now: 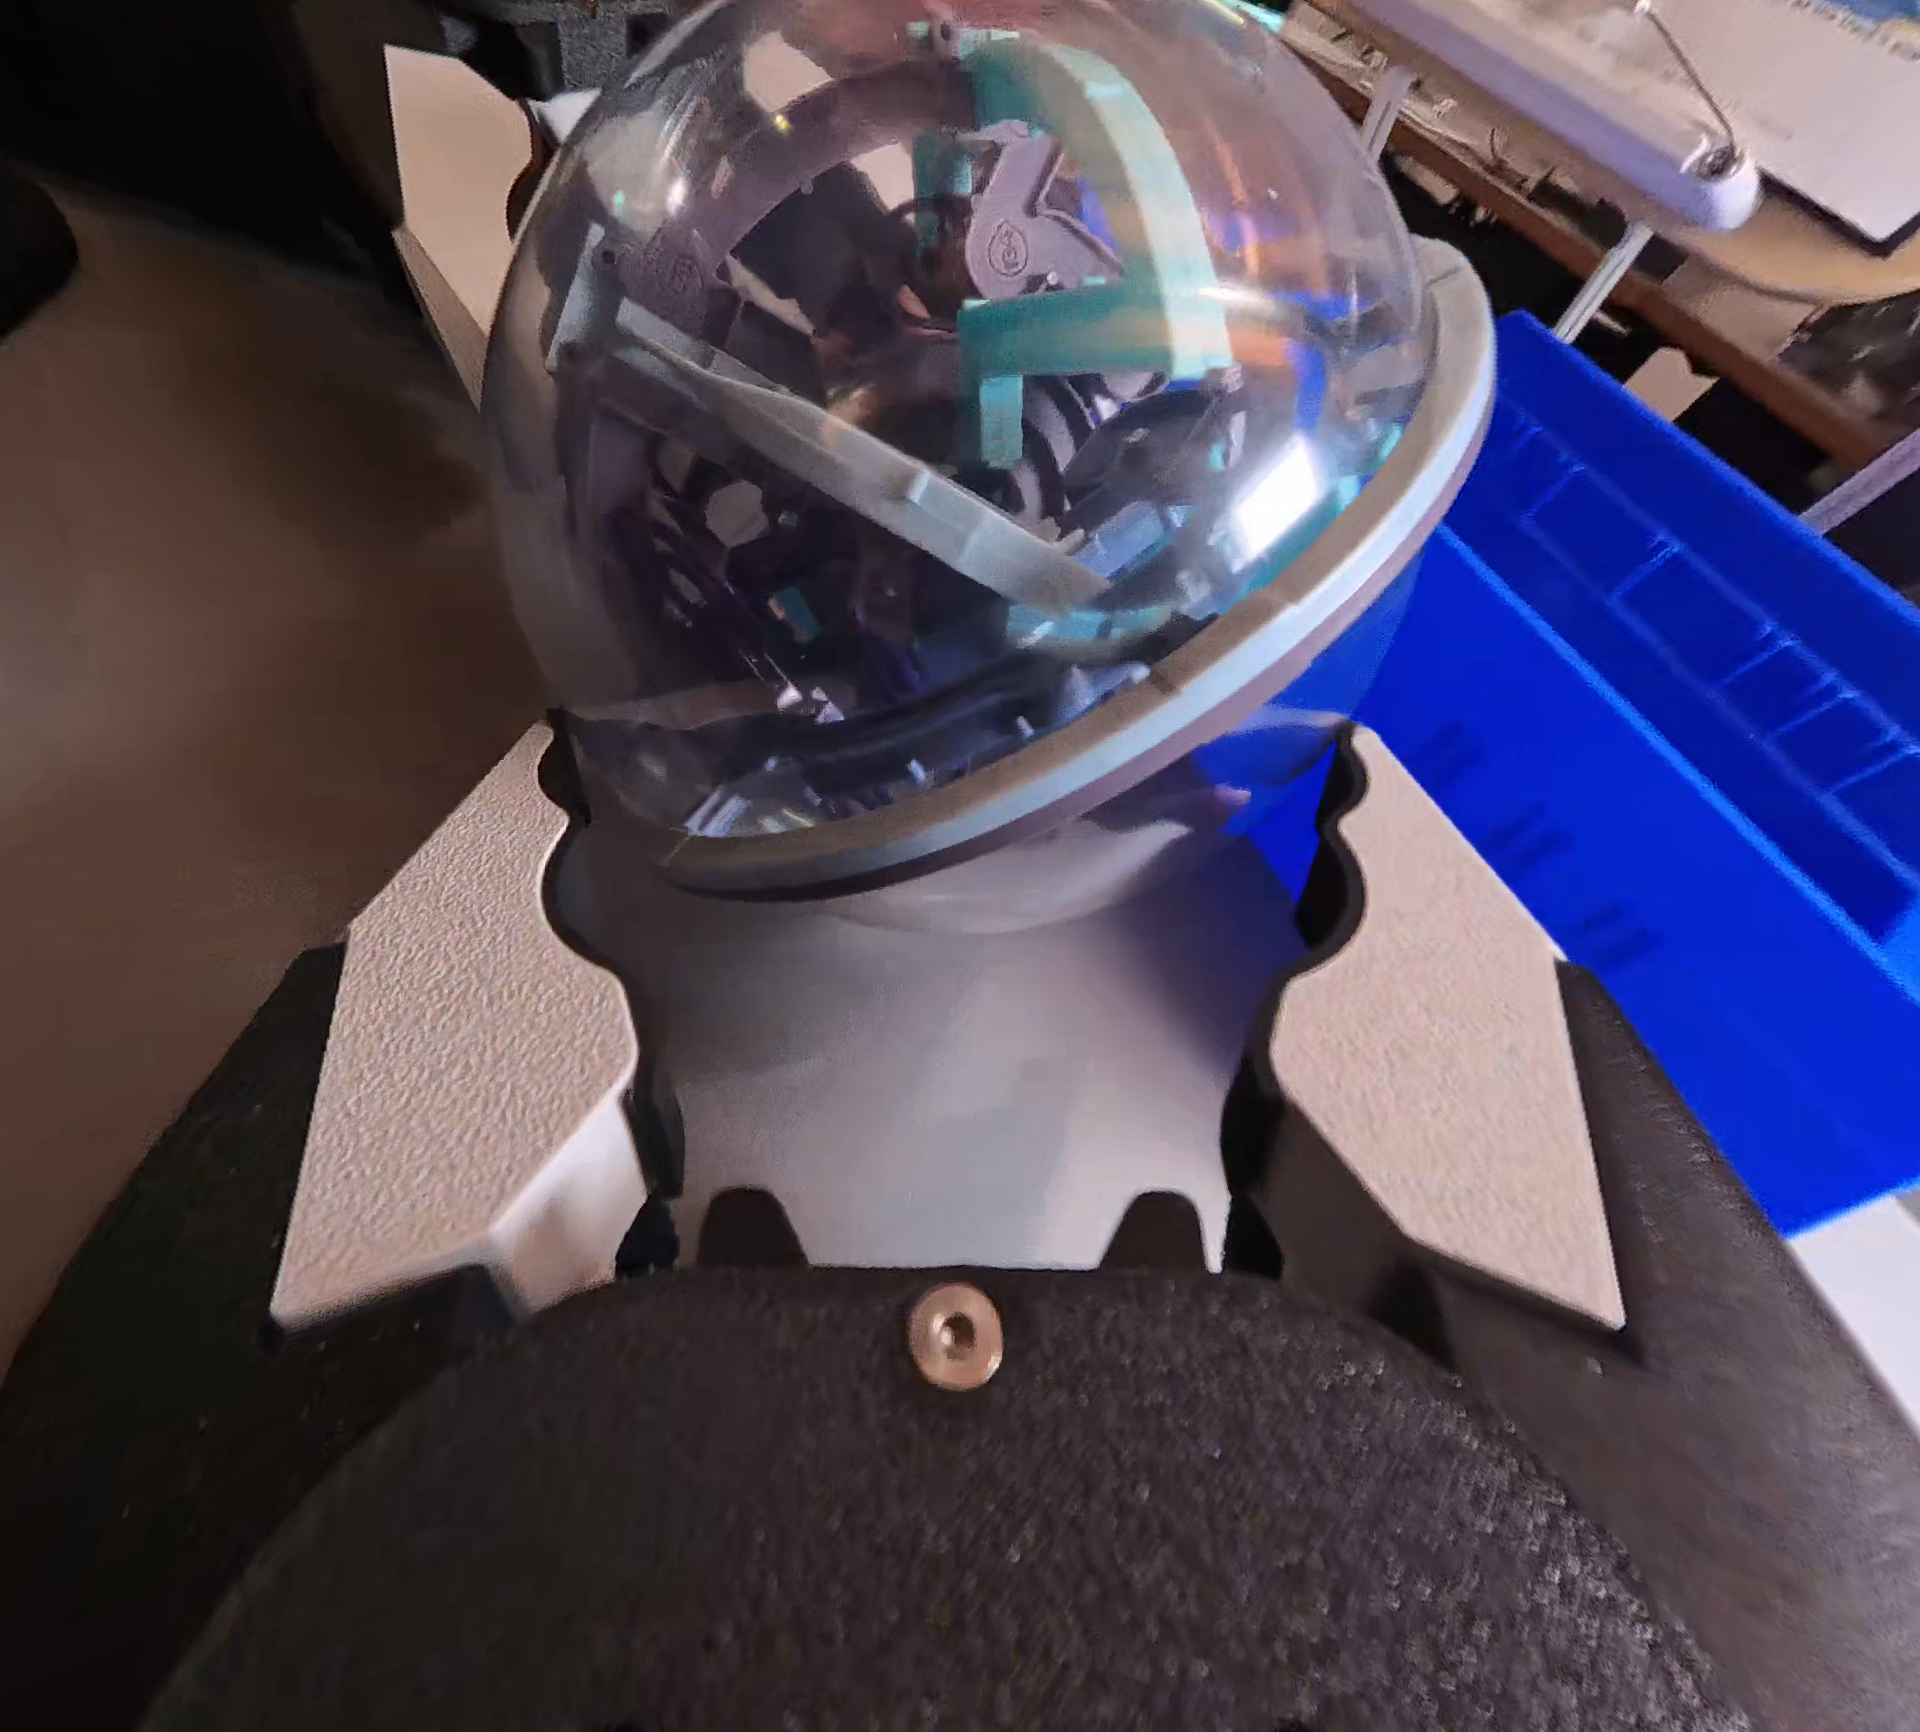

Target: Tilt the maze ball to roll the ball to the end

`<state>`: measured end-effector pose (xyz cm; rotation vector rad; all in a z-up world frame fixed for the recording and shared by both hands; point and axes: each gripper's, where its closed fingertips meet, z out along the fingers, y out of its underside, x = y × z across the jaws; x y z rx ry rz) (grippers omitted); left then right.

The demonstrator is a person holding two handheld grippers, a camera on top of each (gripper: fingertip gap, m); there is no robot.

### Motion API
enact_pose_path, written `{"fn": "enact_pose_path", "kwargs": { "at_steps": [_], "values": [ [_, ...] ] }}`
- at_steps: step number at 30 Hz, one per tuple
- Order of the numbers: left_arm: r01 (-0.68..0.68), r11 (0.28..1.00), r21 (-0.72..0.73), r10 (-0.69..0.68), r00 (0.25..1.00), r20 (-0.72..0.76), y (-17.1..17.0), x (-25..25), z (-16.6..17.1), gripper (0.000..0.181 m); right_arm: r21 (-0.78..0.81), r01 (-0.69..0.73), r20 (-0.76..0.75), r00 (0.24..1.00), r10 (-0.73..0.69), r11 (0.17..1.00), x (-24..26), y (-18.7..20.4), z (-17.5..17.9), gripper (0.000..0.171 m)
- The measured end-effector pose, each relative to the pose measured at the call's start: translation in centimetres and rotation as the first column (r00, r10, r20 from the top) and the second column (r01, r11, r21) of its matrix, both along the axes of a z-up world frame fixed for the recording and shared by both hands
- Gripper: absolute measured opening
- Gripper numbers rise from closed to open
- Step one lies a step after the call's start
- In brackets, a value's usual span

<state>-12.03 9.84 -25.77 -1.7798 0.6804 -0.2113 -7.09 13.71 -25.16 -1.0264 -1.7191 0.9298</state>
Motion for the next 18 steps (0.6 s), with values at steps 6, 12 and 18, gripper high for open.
{"fn": "enact_pose_path", "kwargs": {
  "at_steps": [6,12,18],
  "values": [
    [0.010,0.999,-0.034,-0.009,1.000,0.030,0.0,-0.1,-0.2,0.120,-0.022,0.001,-0.007,1.000,-0.001,1.000,-0.1,-0.1,0.2,0.137],
    [0.046,0.974,-0.221,-0.012,0.988,0.152,-0.4,0.0,-1.5,0.110,-0.090,0.012,-0.037,0.999,-0.015,0.996,-0.3,-0.3,1.3,0.137],
    [0.044,0.973,-0.227,-0.009,0.988,0.154,-0.4,0.1,-1.6,0.108,-0.098,0.020,-0.031,0.999,-0.023,0.995,-0.2,-0.3,1.3,0.137]
  ]
}}
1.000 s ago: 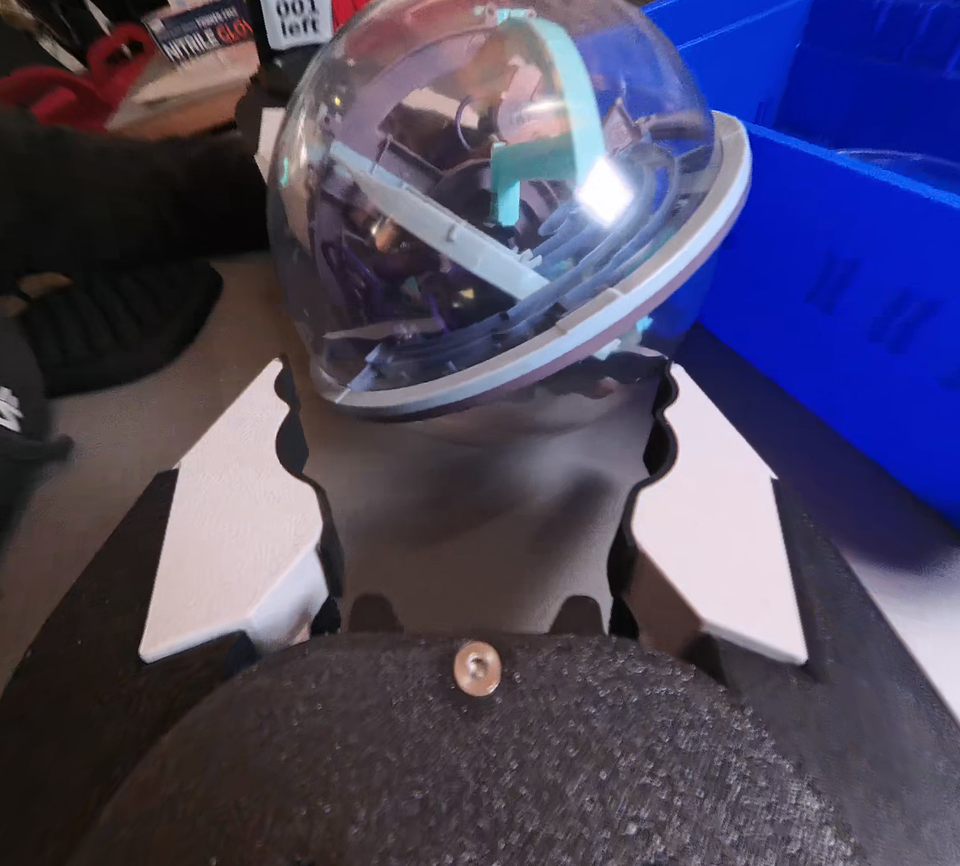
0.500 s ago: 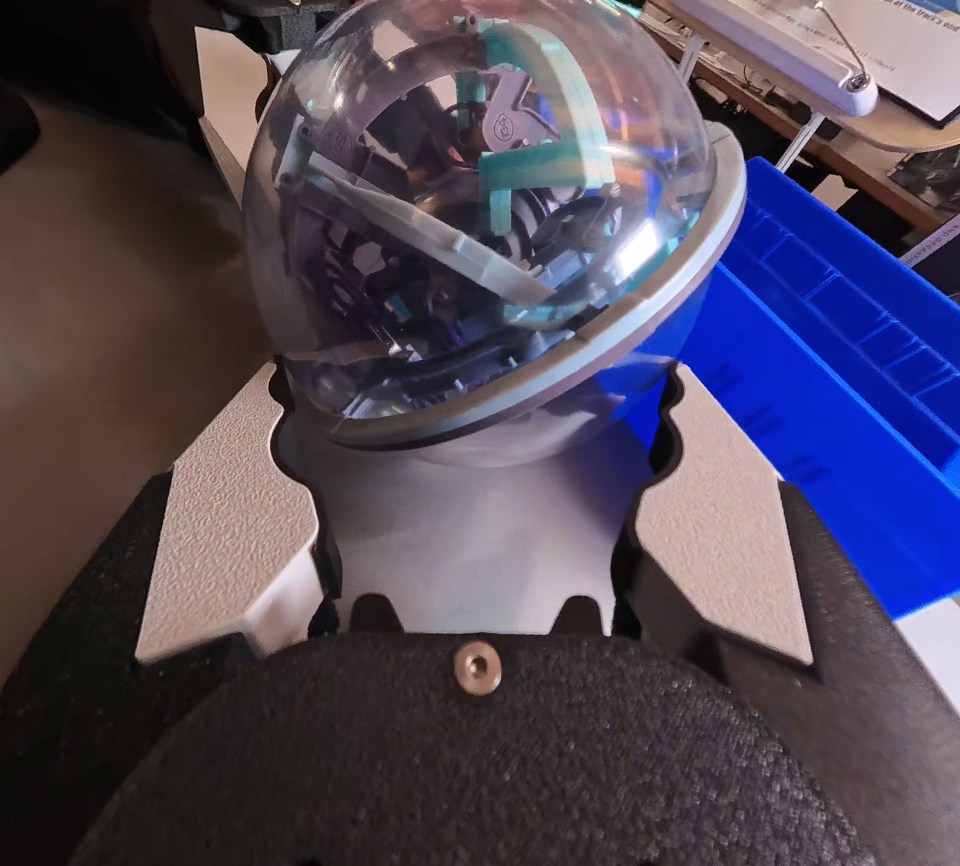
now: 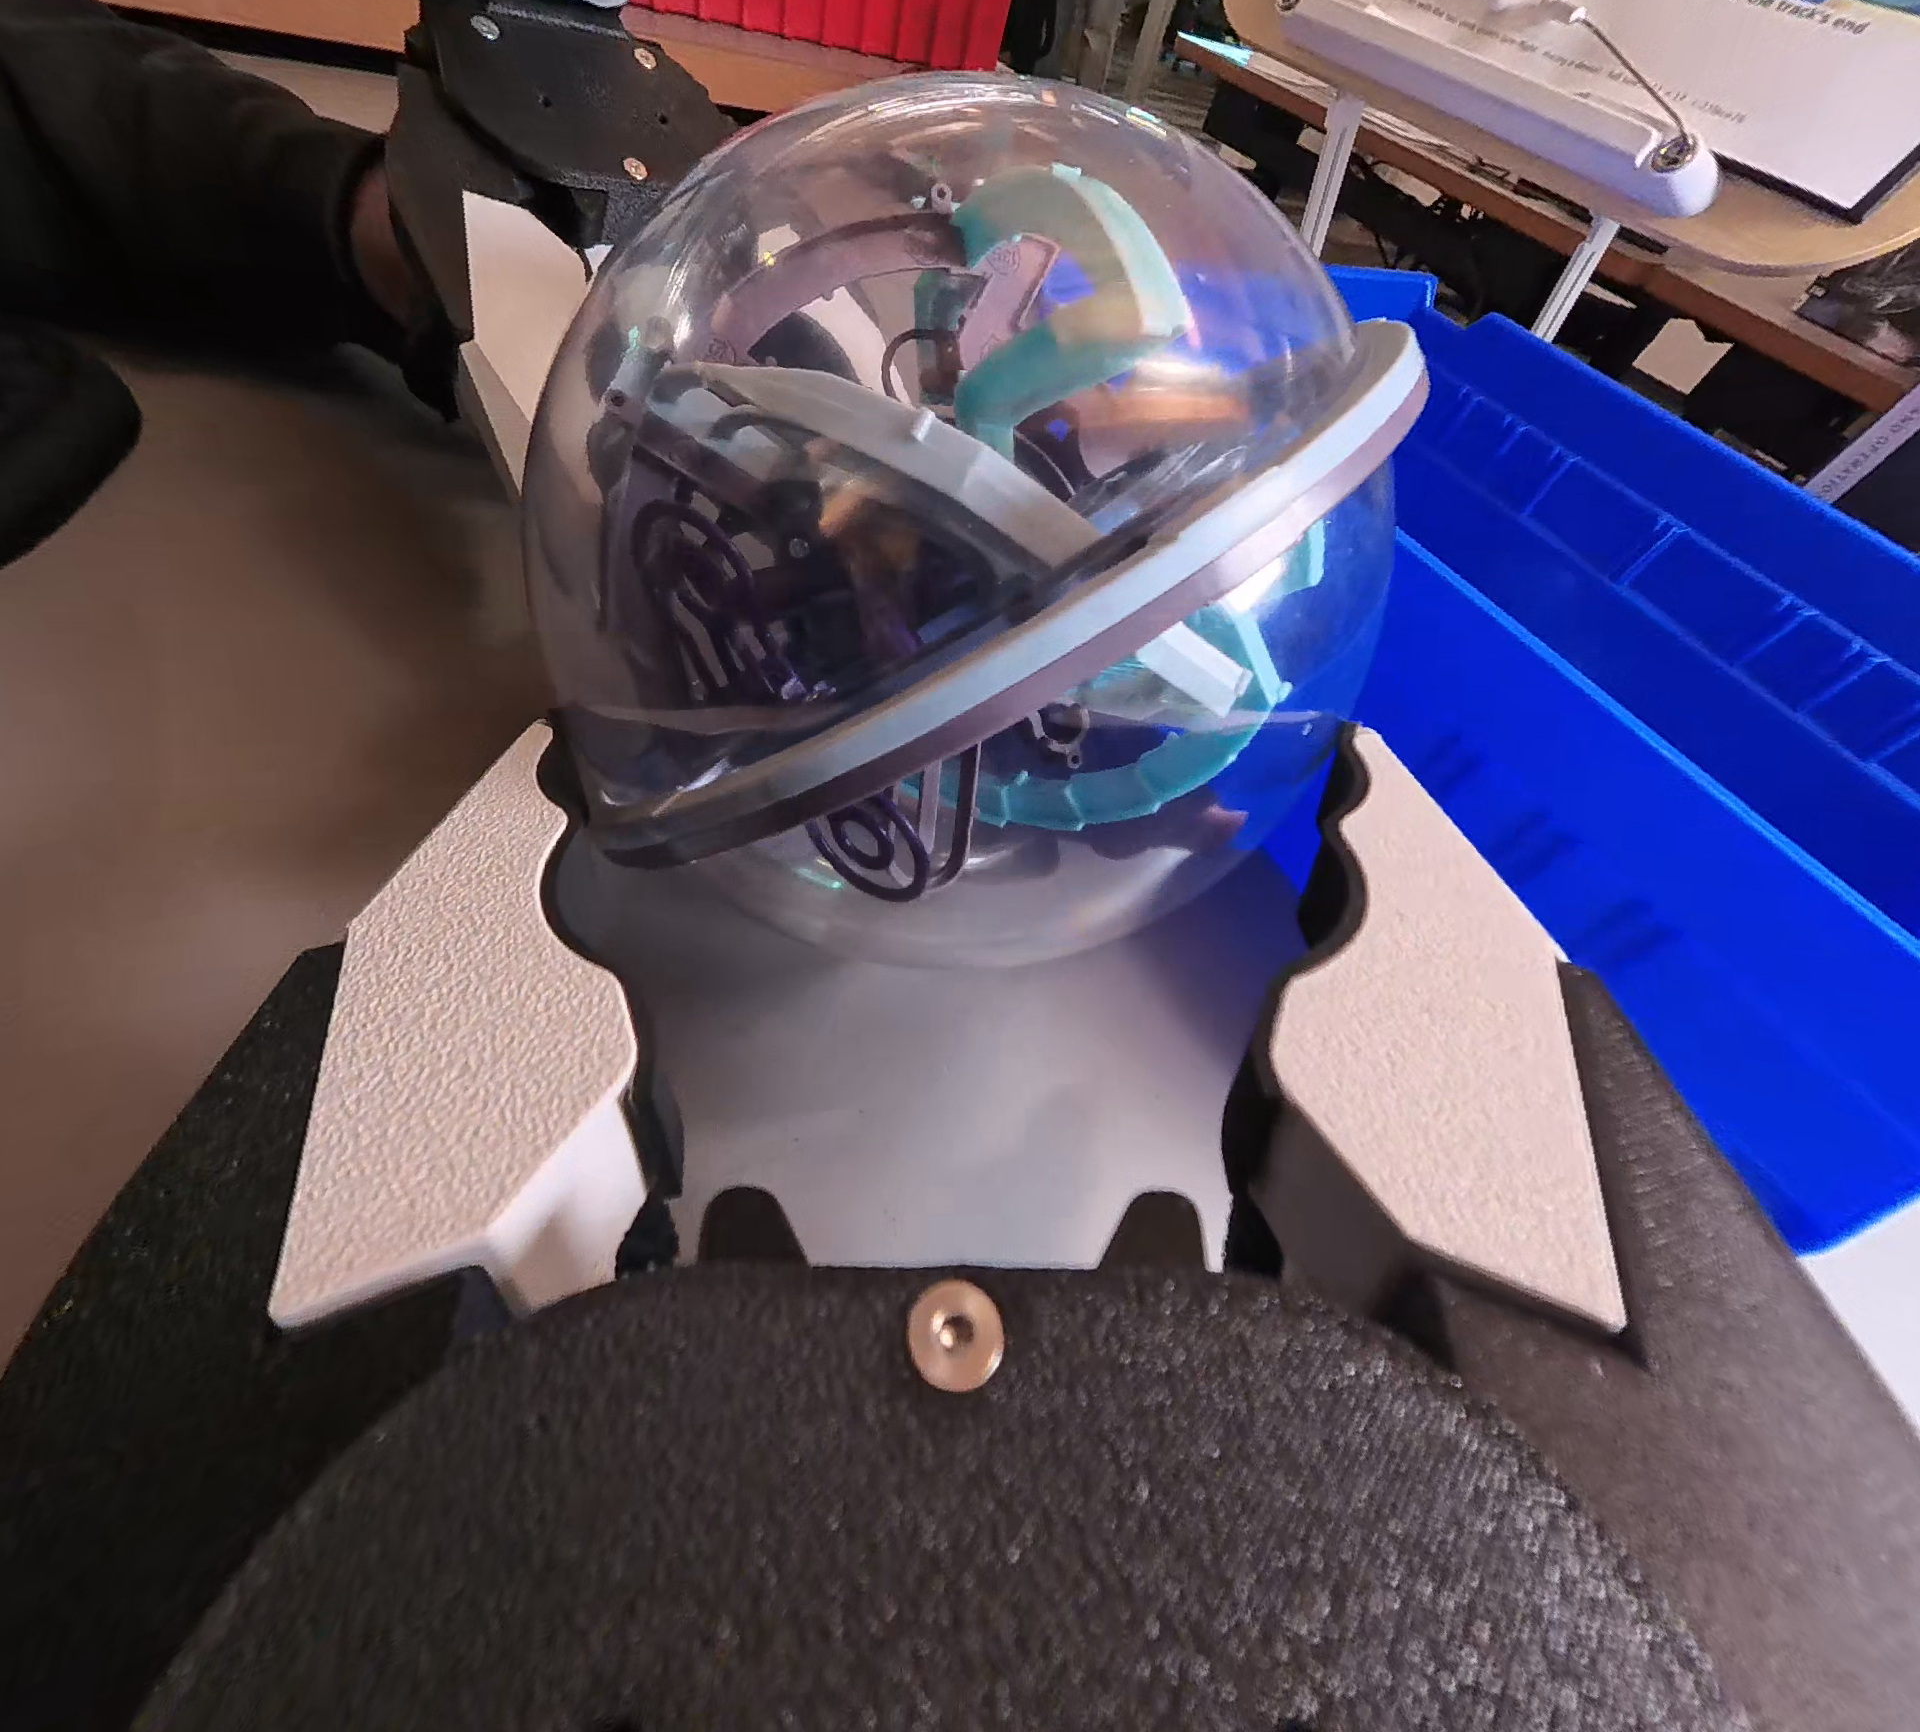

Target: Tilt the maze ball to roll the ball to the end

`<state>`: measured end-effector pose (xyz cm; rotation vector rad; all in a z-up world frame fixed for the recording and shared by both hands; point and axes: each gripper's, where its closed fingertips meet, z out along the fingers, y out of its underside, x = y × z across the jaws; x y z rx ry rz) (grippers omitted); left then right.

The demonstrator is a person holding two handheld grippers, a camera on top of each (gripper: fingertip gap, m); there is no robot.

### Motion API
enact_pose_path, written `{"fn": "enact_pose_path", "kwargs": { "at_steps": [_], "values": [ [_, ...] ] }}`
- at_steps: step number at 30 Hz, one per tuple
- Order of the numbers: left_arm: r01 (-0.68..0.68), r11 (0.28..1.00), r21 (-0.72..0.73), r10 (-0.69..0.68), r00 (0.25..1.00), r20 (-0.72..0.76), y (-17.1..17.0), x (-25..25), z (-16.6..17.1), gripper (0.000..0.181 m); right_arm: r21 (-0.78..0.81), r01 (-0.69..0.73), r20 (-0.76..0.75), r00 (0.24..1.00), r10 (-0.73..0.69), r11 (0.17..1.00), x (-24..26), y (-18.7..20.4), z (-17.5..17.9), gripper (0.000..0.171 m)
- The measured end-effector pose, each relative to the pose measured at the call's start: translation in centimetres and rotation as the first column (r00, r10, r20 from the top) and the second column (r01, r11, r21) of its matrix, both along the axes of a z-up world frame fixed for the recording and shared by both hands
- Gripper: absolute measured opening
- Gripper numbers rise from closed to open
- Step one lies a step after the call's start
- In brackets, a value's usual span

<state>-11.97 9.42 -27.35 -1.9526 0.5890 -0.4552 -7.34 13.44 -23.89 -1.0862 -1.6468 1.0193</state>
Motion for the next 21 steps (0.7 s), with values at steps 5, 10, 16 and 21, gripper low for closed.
{"fn": "enact_pose_path", "kwargs": {
  "at_steps": [5,10,16,21],
  "values": [
    [-0.025,0.997,0.067,0.026,1.000,-0.005,0.2,-0.3,0.8,0.108,-0.040,0.004,0.028,1.000,-0.003,0.999,0.0,0.4,-0.6,0.136],
    [-0.042,0.991,0.124,0.042,0.999,0.004,0.4,-0.4,1.6,0.107,-0.118,0.003,0.066,0.998,0.005,0.993,0.1,0.8,-1.2,0.136],
    [-0.057,0.983,0.172,0.056,0.998,0.011,0.5,-0.3,2.3,0.106,-0.230,0.001,0.124,0.992,0.029,0.973,0.3,0.9,-1.7,0.137],
    [-0.062,0.981,0.182,0.066,0.998,-0.017,0.6,-0.3,2.2,0.106,-0.313,-0.005,0.137,0.989,0.050,0.950,0.3,0.9,-1.7,0.137]
  ]
}}
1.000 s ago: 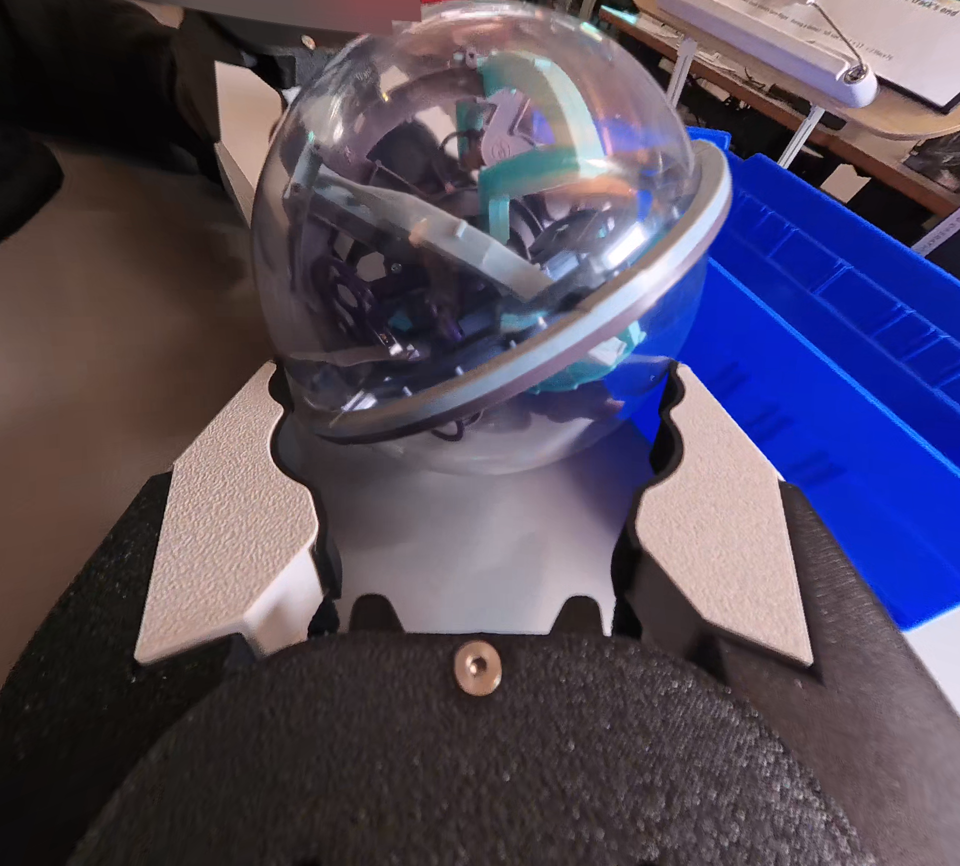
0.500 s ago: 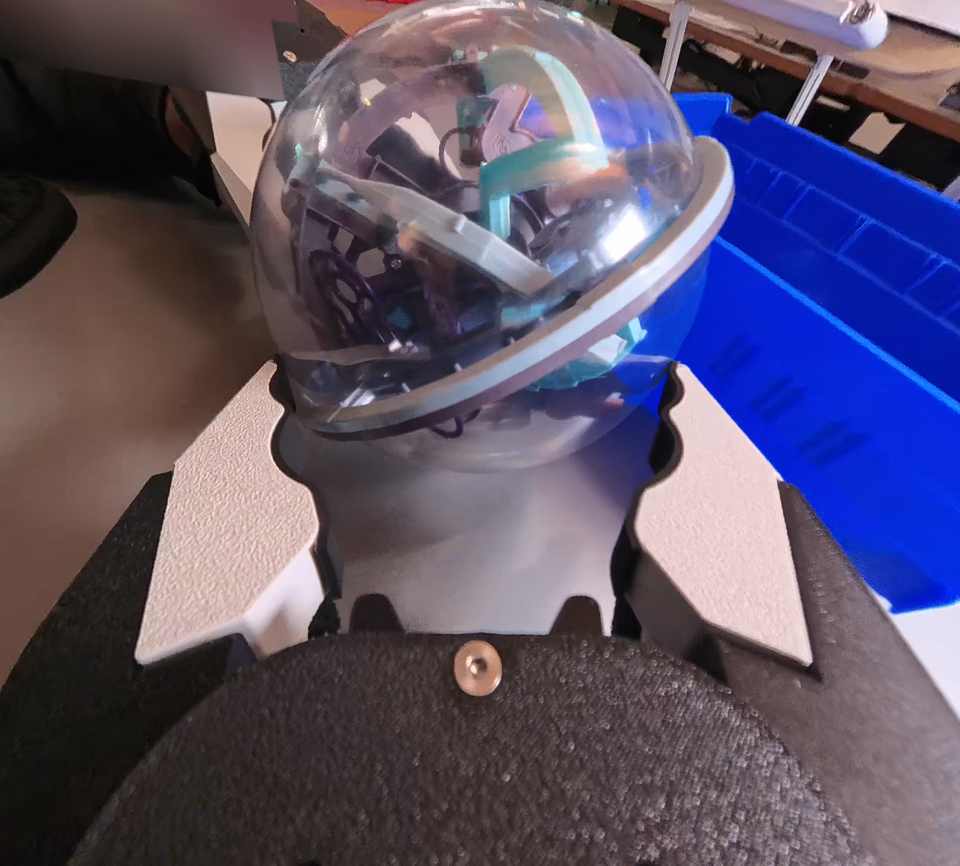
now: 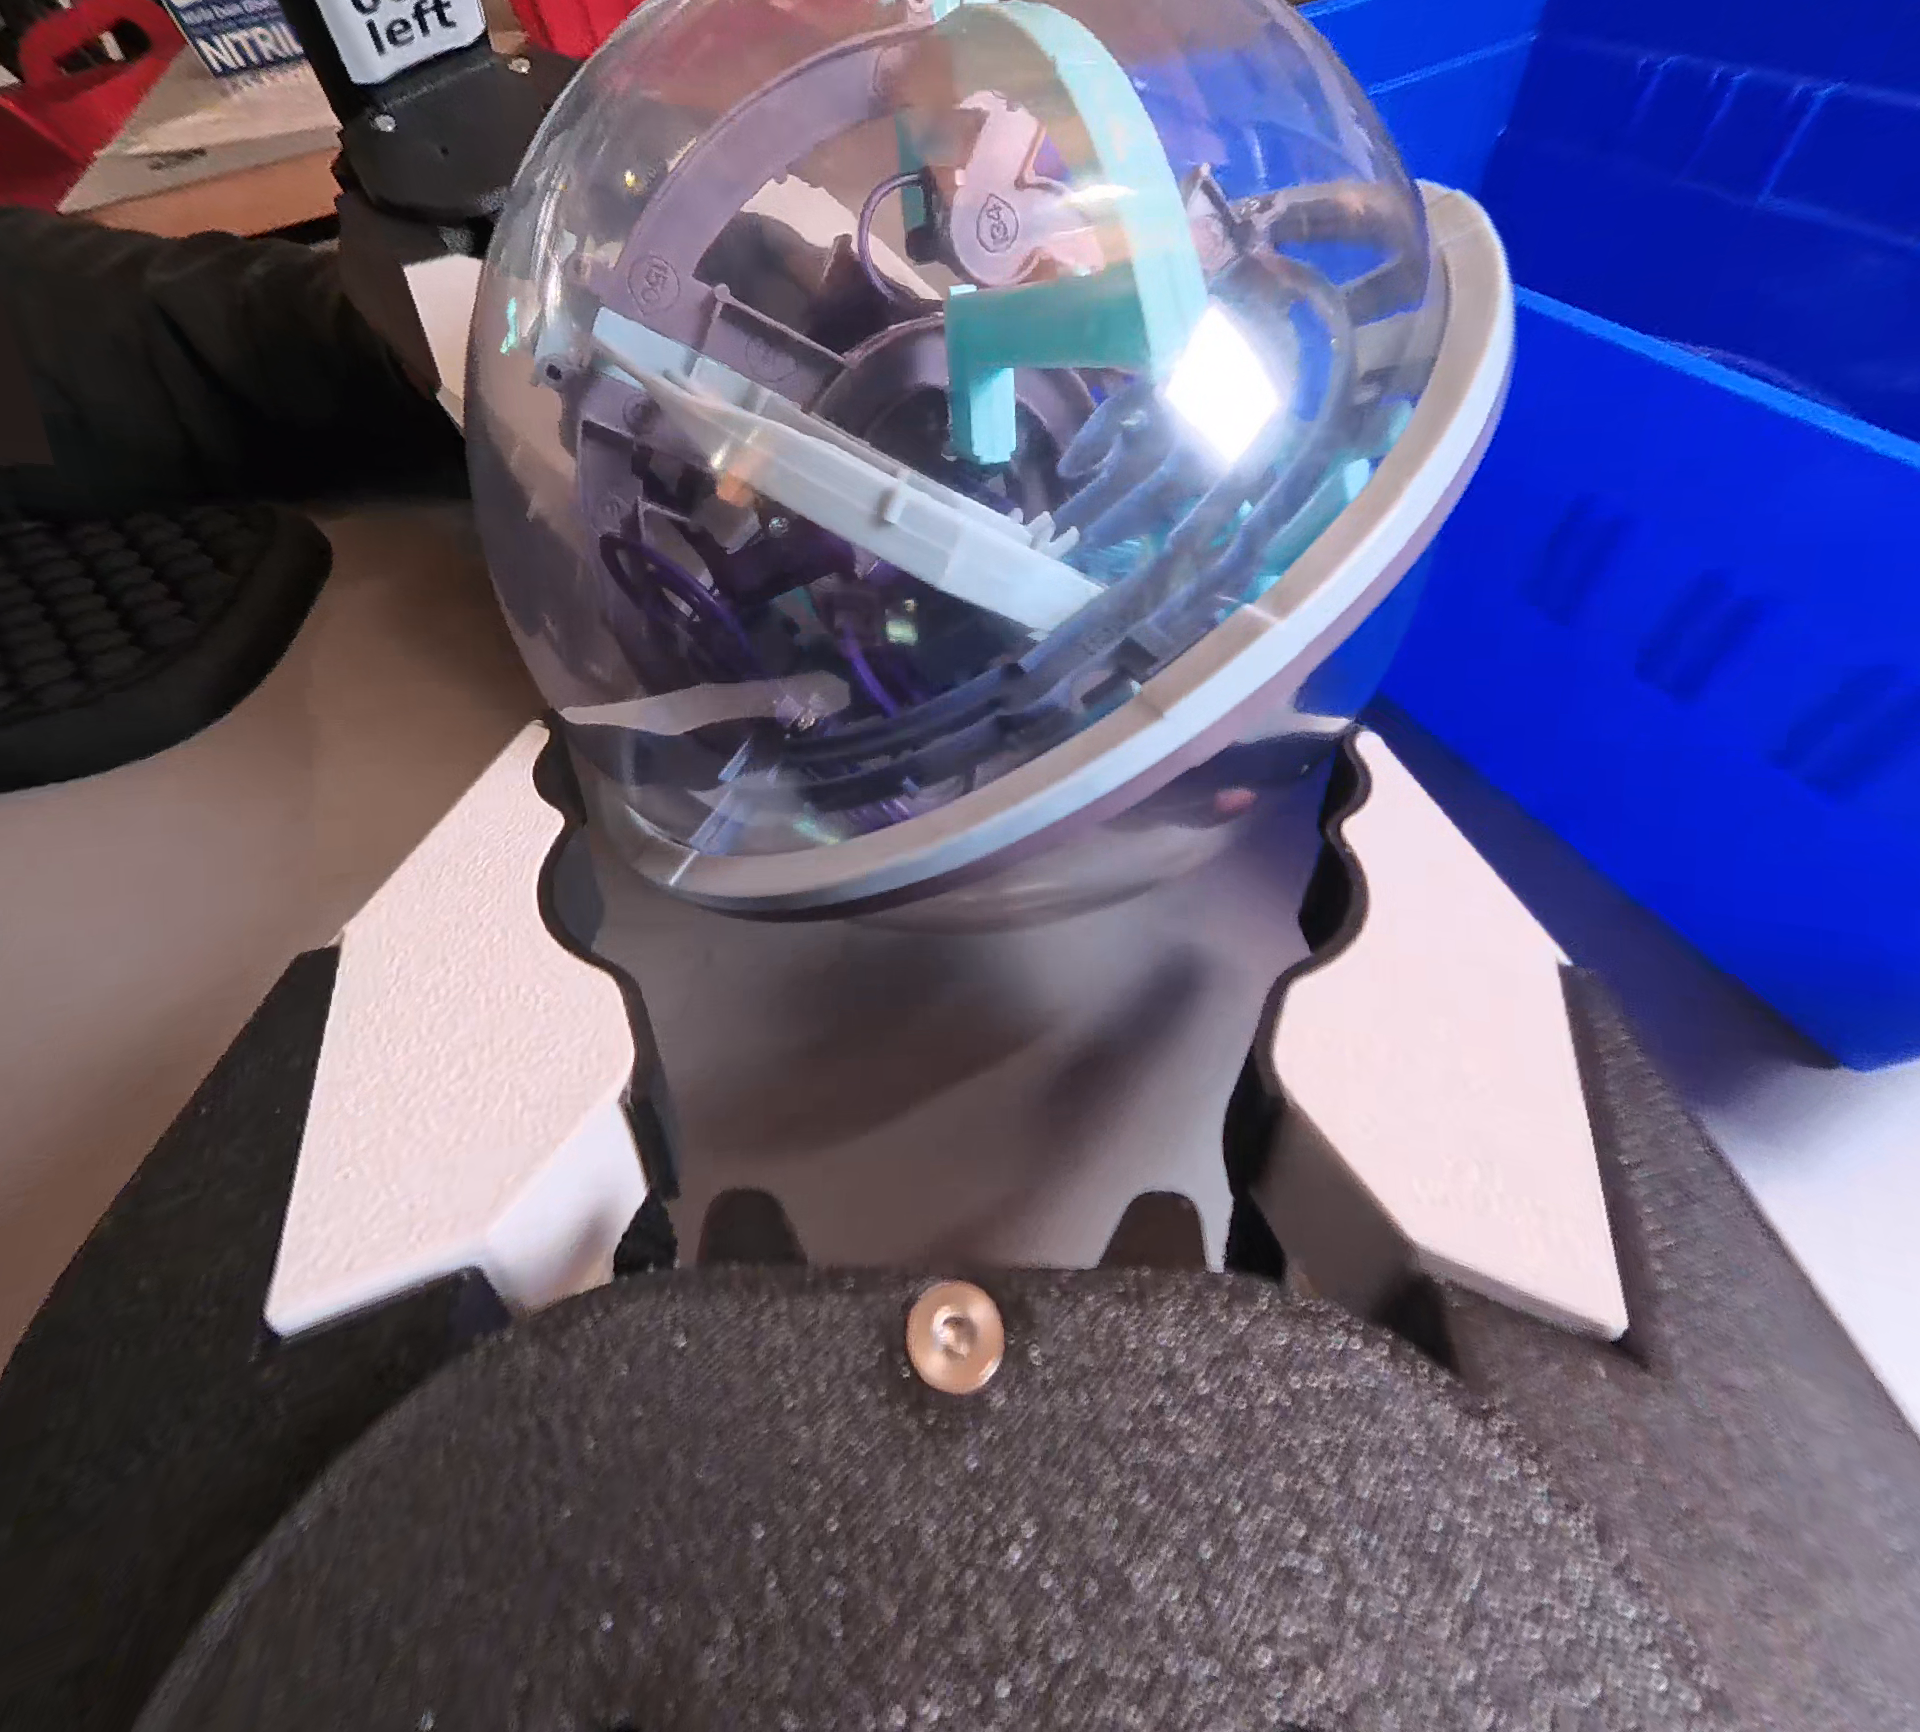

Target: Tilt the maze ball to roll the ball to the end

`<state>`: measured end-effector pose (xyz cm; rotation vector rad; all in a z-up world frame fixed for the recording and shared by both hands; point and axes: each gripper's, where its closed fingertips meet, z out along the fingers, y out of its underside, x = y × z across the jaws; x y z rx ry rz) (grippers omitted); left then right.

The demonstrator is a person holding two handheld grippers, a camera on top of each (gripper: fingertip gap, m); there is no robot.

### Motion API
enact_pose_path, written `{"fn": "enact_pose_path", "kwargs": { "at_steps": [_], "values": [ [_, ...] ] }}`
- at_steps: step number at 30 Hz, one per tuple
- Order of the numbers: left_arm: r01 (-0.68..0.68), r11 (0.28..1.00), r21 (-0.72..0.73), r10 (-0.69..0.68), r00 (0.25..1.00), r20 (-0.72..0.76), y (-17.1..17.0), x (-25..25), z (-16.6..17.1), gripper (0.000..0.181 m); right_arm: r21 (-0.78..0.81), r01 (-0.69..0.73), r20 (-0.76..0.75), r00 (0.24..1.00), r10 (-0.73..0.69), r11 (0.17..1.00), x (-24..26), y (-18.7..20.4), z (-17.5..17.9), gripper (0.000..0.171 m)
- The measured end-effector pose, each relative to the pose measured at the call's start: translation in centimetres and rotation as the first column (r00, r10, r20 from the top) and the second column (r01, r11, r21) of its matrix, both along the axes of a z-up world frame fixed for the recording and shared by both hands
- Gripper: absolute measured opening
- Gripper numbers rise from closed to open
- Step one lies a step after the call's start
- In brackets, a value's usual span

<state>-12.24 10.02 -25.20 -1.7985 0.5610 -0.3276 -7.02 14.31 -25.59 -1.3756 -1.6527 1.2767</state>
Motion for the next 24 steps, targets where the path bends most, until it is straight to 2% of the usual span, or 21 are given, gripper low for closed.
{"fn": "enact_pose_path", "kwargs": {
  "at_steps": [5,10,14,20,22,24],
  "values": [
    [0.007,1.000,-0.001,-0.007,1.000,0.007,-0.1,0.0,0.0,0.105,-0.016,-0.003,0.006,1.000,0.003,1.000,0.0,-0.1,0.0,0.137],
    [0.060,0.998,0.002,-0.060,0.987,0.150,-0.5,-0.2,1.1,0.099,-0.022,-0.021,0.023,1.000,0.022,1.000,0.2,-0.2,-0.3,0.137],
    [0.091,0.996,0.003,-0.090,0.969,0.231,-0.8,-0.5,1.7,0.083,0.002,-0.052,0.043,0.998,0.052,0.999,0.9,0.0,-0.6,0.134],
    [0.083,0.996,-0.009,-0.079,0.970,0.232,-0.7,-0.6,1.6,0.065,-0.008,-0.053,0.035,0.998,0.053,0.999,1.4,0.7,-0.2,0.129],
    [0.113,0.994,-0.012,-0.106,0.961,0.257,-1.0,-0.3,1.7,0.052,-0.019,-0.051,0.027,0.998,0.052,0.998,1.5,0.9,0.0,0.127],
    [0.119,0.993,-0.016,-0.109,0.952,0.288,-1.0,-0.4,1.9,0.047,-0.023,-0.055,0.023,0.998,0.056,0.998,1.6,0.9,0.0,0.126]
  ]
}}
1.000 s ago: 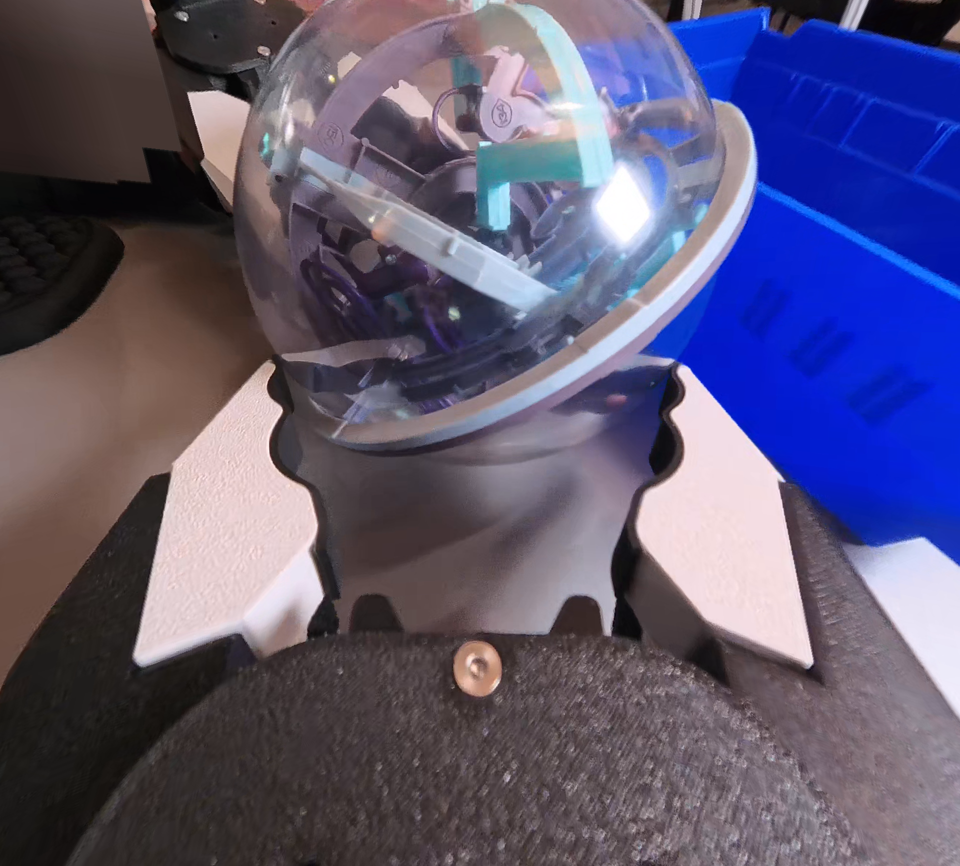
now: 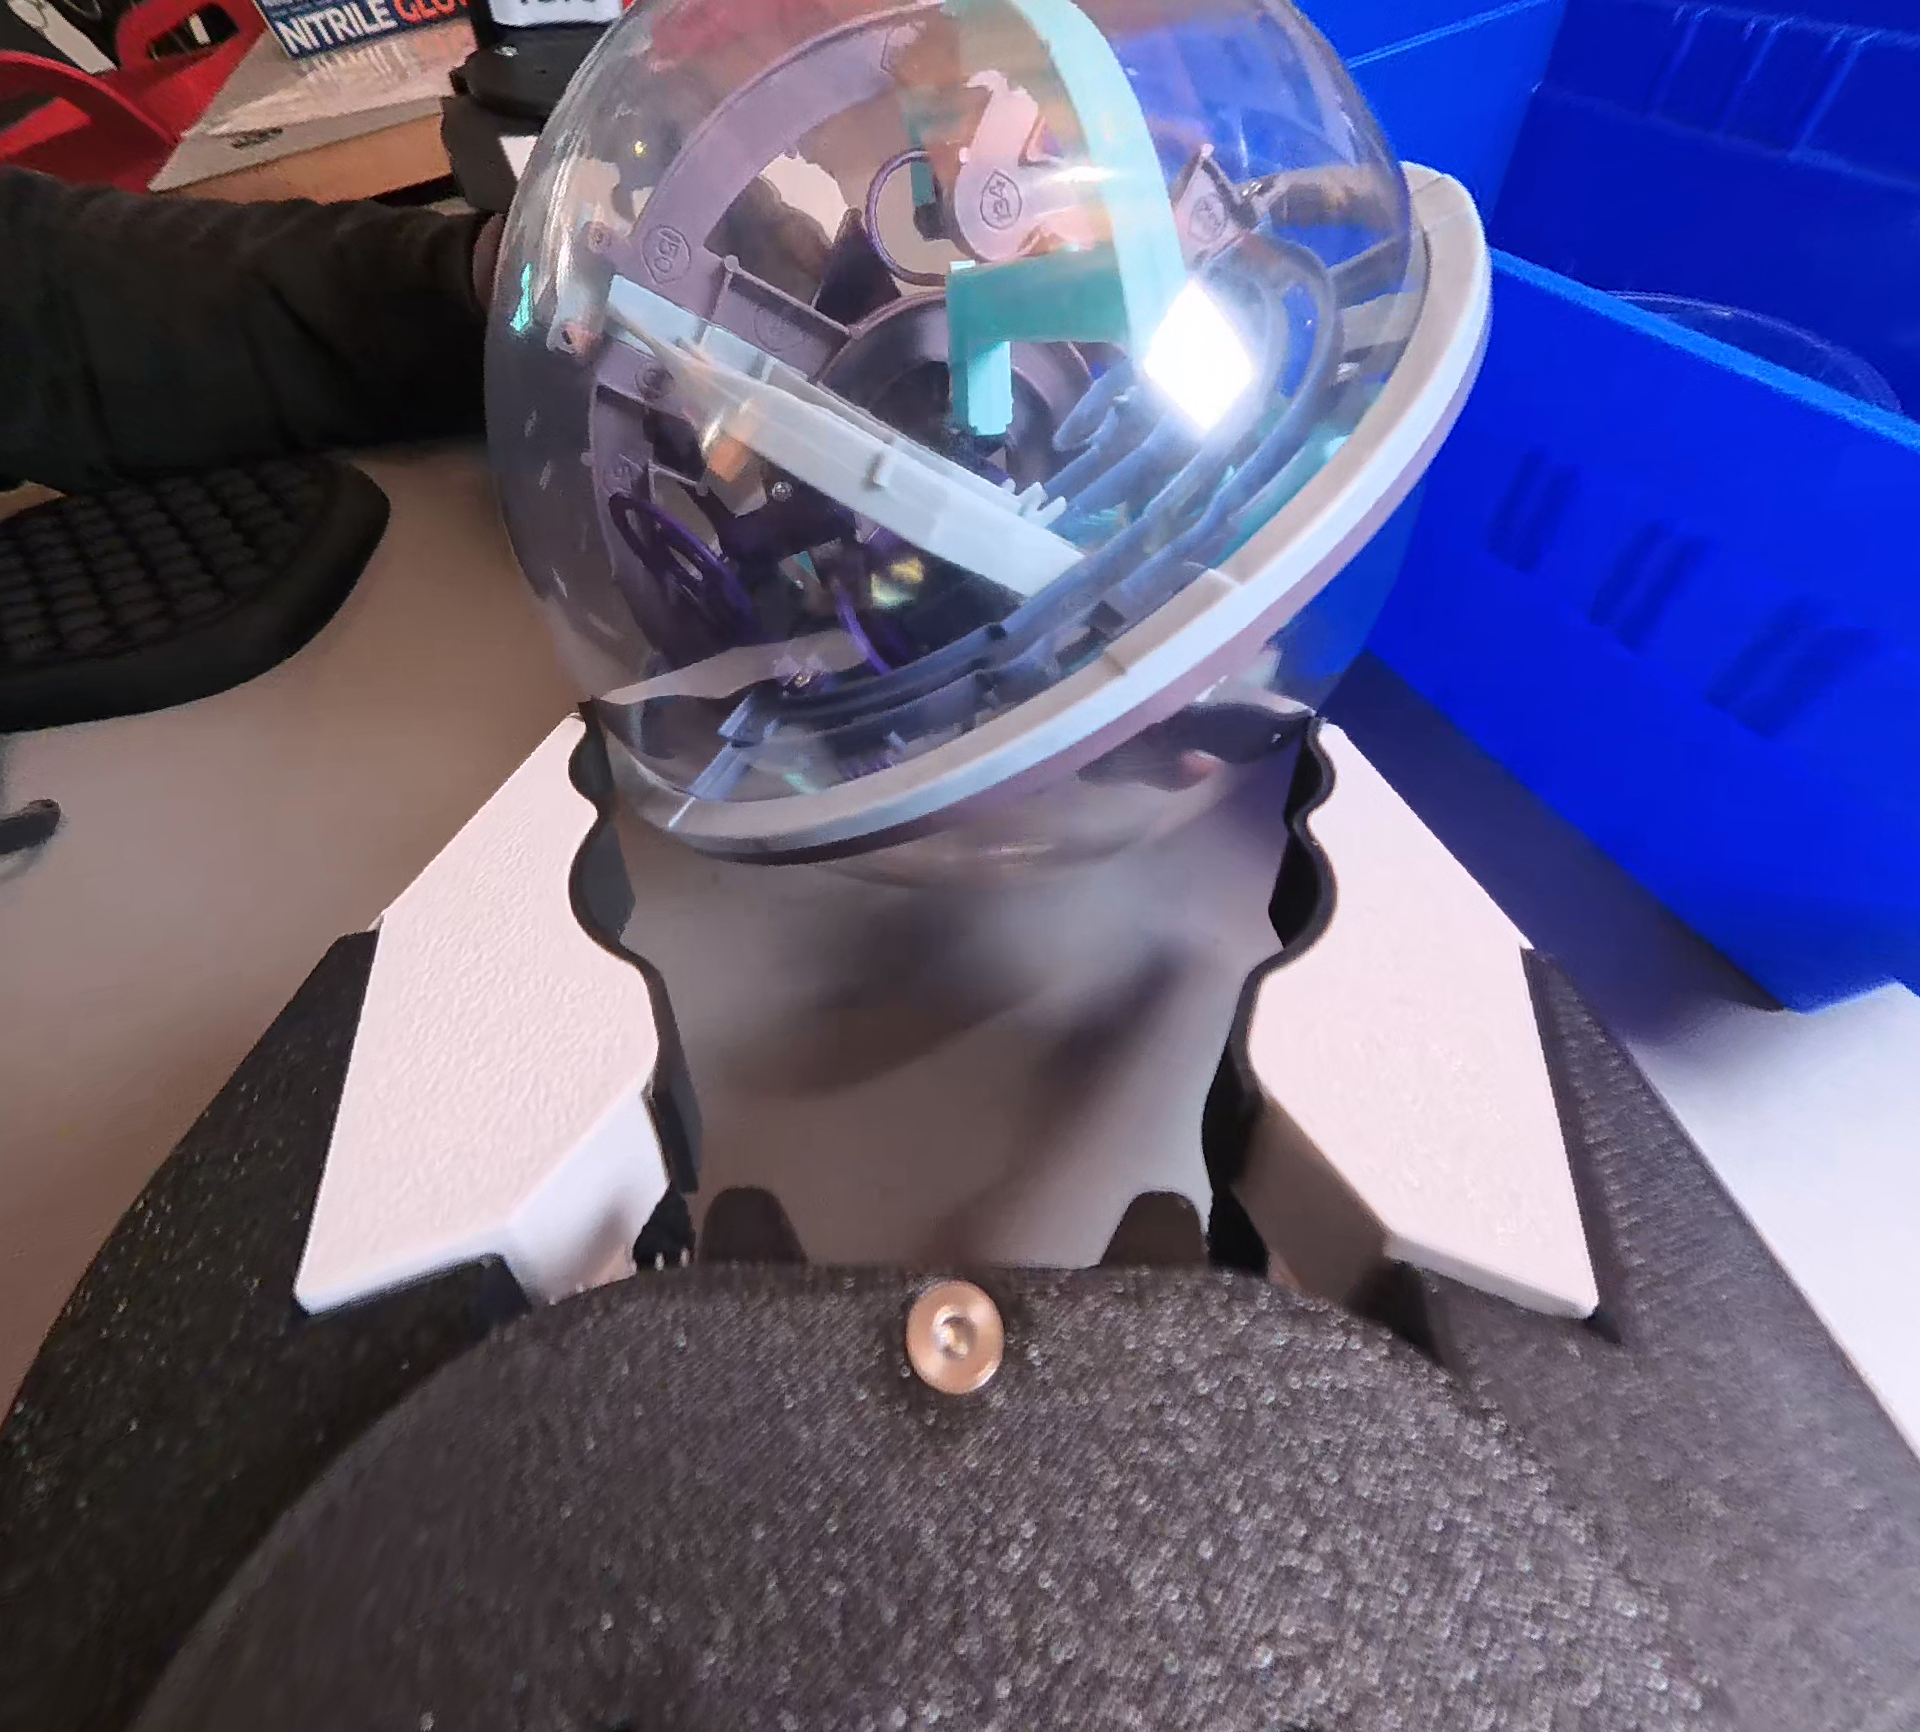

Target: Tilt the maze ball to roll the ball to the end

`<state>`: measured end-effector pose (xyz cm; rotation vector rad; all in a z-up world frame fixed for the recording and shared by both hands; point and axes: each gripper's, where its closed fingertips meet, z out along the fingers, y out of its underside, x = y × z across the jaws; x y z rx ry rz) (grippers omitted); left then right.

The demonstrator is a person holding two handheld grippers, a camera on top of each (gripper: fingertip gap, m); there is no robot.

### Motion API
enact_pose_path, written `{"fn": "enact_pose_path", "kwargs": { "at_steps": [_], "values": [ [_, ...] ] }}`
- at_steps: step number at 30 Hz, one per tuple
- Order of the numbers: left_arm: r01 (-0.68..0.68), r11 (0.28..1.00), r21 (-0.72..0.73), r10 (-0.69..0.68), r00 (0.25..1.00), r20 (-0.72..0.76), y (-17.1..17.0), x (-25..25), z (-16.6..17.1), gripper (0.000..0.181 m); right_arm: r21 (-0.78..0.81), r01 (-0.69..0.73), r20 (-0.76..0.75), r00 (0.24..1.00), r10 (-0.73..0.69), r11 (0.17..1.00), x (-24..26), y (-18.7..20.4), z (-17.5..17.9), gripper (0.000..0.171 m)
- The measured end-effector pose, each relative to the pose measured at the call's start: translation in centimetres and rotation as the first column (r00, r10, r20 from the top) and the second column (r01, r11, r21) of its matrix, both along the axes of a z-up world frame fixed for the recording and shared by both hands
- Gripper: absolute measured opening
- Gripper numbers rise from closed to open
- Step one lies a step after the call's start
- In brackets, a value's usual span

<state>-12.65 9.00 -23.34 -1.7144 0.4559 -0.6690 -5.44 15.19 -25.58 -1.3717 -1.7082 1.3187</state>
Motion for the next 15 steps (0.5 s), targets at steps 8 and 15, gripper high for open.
{"fn": "enact_pose_path", "kwargs": {
  "at_steps": [8,15],
  "values": [
    [-0.023,1.000,0.018,0.021,0.996,0.082,0.3,-1.2,0.8,0.055,-0.004,-0.028,0.002,1.000,0.028,1.000,0.7,0.4,-0.1,0.116],
    [-0.055,0.998,-0.031,0.060,0.970,0.236,1.4,-2.7,1.3,0.078,0.001,-0.046,-0.014,0.999,0.046,0.999,1.4,0.7,0.5,0.098]
  ]
}}
